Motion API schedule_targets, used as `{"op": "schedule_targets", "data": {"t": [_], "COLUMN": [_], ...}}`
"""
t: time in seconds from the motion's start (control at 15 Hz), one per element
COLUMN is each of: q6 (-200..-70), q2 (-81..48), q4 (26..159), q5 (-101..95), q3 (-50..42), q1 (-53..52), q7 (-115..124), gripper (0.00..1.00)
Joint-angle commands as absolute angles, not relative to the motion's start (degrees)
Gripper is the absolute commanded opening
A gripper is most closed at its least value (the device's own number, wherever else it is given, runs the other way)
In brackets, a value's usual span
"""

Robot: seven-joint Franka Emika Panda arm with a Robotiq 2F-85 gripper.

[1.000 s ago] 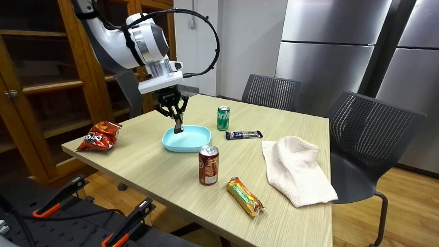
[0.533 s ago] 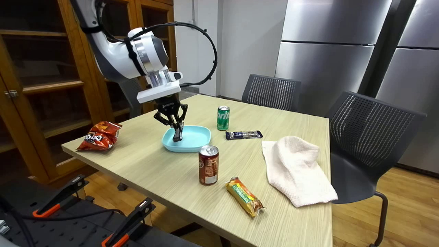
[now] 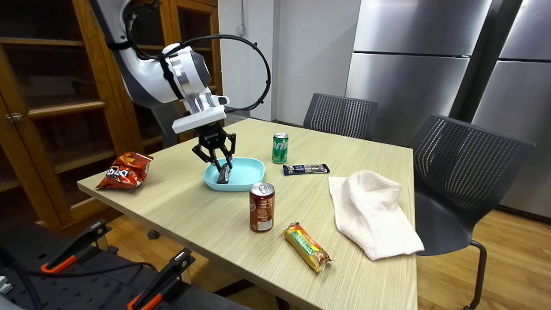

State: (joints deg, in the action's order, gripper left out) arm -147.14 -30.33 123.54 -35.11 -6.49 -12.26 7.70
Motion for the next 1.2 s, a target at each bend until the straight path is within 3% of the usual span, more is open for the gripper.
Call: {"op": "schedule_targets", "data": {"t": [0.0, 0.27, 1.13], "q6": [-146.29, -146.03, -139.31], "q2": [-26.12, -22.87, -18.70], "q4": [125.52, 126.23, 122.74], "q5": [-34.69, -32.54, -10.77], "q3": [-5.74, -5.38, -8.49], "q1": [-11.62, -9.82, -0.52], "q7": [7.21, 6.02, 12.48], "gripper": [0.66, 0.98, 1.00]}}
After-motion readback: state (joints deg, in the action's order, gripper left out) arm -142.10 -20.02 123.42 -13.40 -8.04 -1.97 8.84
